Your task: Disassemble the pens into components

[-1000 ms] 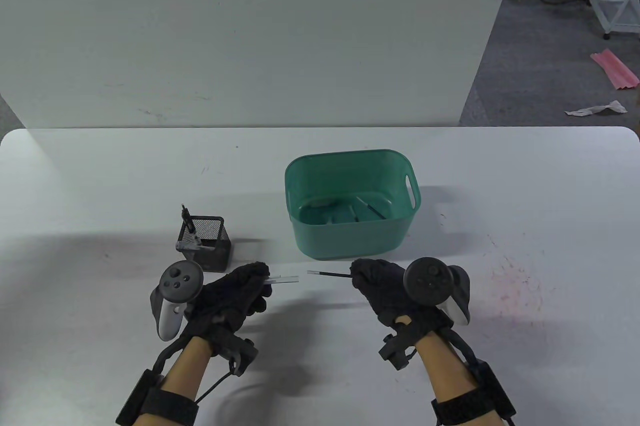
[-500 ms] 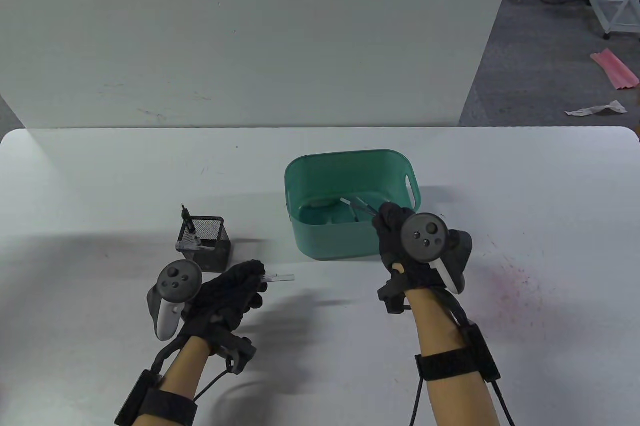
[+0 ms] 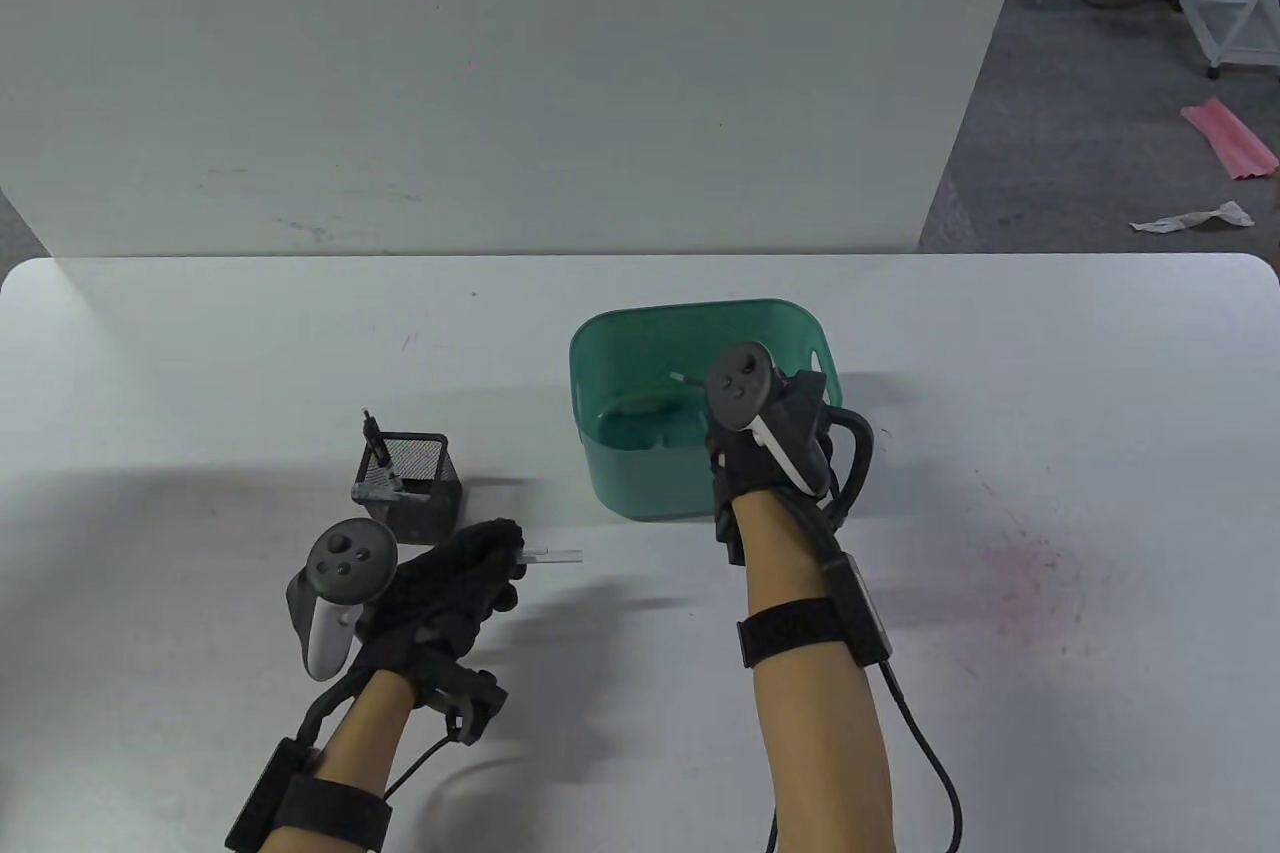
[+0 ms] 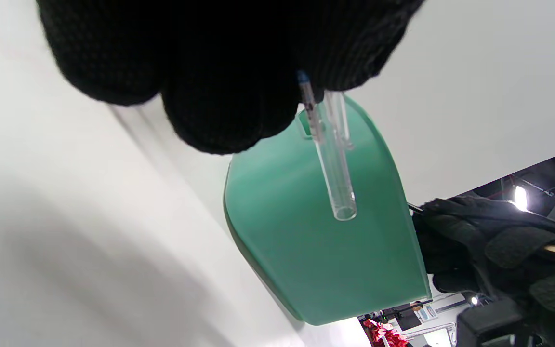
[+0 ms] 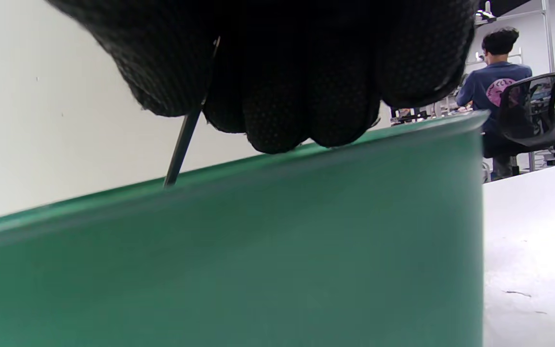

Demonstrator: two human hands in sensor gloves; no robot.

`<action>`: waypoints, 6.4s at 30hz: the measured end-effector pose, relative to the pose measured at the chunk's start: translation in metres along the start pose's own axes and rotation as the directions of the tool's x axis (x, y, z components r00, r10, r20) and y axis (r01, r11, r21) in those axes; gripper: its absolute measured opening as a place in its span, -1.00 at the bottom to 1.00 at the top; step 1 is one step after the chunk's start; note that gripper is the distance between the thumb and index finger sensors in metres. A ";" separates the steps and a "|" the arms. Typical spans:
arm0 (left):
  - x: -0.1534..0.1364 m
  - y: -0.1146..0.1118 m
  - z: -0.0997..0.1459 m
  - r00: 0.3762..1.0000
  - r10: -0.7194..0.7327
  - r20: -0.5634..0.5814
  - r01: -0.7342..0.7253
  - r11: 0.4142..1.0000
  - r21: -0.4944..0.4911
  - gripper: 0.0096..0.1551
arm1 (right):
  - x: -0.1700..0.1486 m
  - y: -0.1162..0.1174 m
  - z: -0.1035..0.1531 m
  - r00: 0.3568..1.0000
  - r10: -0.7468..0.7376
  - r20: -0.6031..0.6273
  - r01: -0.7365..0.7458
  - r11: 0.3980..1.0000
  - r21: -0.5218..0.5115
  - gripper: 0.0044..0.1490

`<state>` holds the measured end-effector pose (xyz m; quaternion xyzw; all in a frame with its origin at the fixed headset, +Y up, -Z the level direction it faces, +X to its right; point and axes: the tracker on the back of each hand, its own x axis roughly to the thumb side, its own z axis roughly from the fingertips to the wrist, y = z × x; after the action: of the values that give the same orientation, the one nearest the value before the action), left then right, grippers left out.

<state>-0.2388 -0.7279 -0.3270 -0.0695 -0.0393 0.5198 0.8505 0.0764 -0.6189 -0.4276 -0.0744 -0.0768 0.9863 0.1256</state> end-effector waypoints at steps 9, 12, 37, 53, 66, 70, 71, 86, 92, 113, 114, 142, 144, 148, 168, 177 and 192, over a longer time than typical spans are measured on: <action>0.001 0.000 -0.001 1.000 0.000 0.004 0.000 1.000 -0.007 -0.53 | 0.004 0.007 0.001 0.999 0.024 0.030 -0.024 1.000 -0.017 -0.38; 0.001 0.001 -0.001 1.000 -0.007 0.005 0.007 1.000 -0.004 -0.53 | 0.000 -0.002 0.010 0.996 0.012 0.088 -0.008 0.999 -0.044 -0.34; 0.008 -0.007 0.000 0.997 -0.071 0.037 0.071 0.997 -0.005 -0.52 | -0.058 0.021 0.117 0.929 0.026 0.369 -0.062 0.994 0.087 -0.21; 0.013 -0.010 -0.002 0.995 -0.082 0.048 0.083 0.996 -0.014 -0.52 | -0.087 0.052 0.113 0.955 -0.023 0.294 -0.032 0.983 0.179 -0.14; 0.046 -0.001 -0.001 0.991 -0.101 0.088 0.092 0.991 0.101 -0.52 | -0.089 0.055 0.113 0.961 -0.062 0.271 0.006 0.979 0.202 -0.13; 0.067 0.004 -0.005 0.985 -0.121 0.124 0.102 0.984 0.149 -0.51 | -0.089 0.054 0.113 0.960 -0.081 0.267 0.026 0.979 0.203 -0.13; 0.073 0.004 -0.008 0.983 -0.132 0.124 0.112 0.981 0.156 -0.52 | -0.089 0.055 0.113 0.961 -0.086 0.262 0.030 0.978 0.208 -0.13; 0.147 -0.032 -0.081 0.904 -0.428 0.000 0.421 0.889 0.180 -0.51 | -0.095 0.059 0.115 0.962 -0.087 0.260 0.025 0.972 0.233 -0.14; 0.173 -0.057 -0.103 0.752 -0.657 -0.059 0.656 0.737 0.161 -0.51 | -0.100 0.061 0.114 0.963 -0.100 0.251 0.033 0.965 0.261 -0.14; 0.156 -0.007 -0.067 0.679 -0.733 0.052 0.700 0.667 0.254 -0.45 | -0.105 0.062 0.110 0.971 -0.088 0.223 0.027 0.965 0.262 -0.15; 0.153 -0.002 -0.064 0.683 -0.729 0.049 0.697 0.670 0.256 -0.45 | -0.104 0.062 0.110 0.971 -0.089 0.224 0.028 0.965 0.261 -0.15; 0.048 0.087 -0.040 0.386 -0.817 -0.429 0.889 0.454 -0.065 -0.32 | -0.101 0.062 0.111 0.973 -0.067 0.219 0.006 0.963 0.269 -0.16; 0.045 0.085 -0.046 0.370 -0.812 -0.451 0.888 0.452 -0.086 -0.32 | -0.102 0.062 0.111 0.974 -0.066 0.216 0.005 0.963 0.269 -0.15; 0.037 0.082 -0.054 0.336 -0.799 -0.498 0.890 0.443 -0.110 -0.30 | -0.102 0.061 0.110 0.975 -0.069 0.211 0.010 0.963 0.269 -0.16; 0.034 0.083 -0.061 0.371 -0.768 -0.523 0.891 0.453 -0.034 -0.48 | -0.110 0.059 0.105 0.982 -0.078 0.172 0.029 0.962 0.270 -0.16; 0.047 0.089 -0.055 0.415 -0.753 -0.511 0.879 0.477 0.011 -0.53 | -0.115 0.057 0.103 0.984 -0.080 0.158 0.035 0.962 0.269 -0.16; 0.110 0.104 -0.005 0.587 -0.690 -0.422 0.808 0.465 0.362 -0.55 | -0.114 0.048 0.105 0.980 -0.105 0.168 0.061 0.967 0.247 -0.16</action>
<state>-0.2787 -0.5834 -0.3494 0.1314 0.1686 0.0692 0.9744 0.1567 -0.7078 -0.3185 0.0339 0.0291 0.9849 0.1674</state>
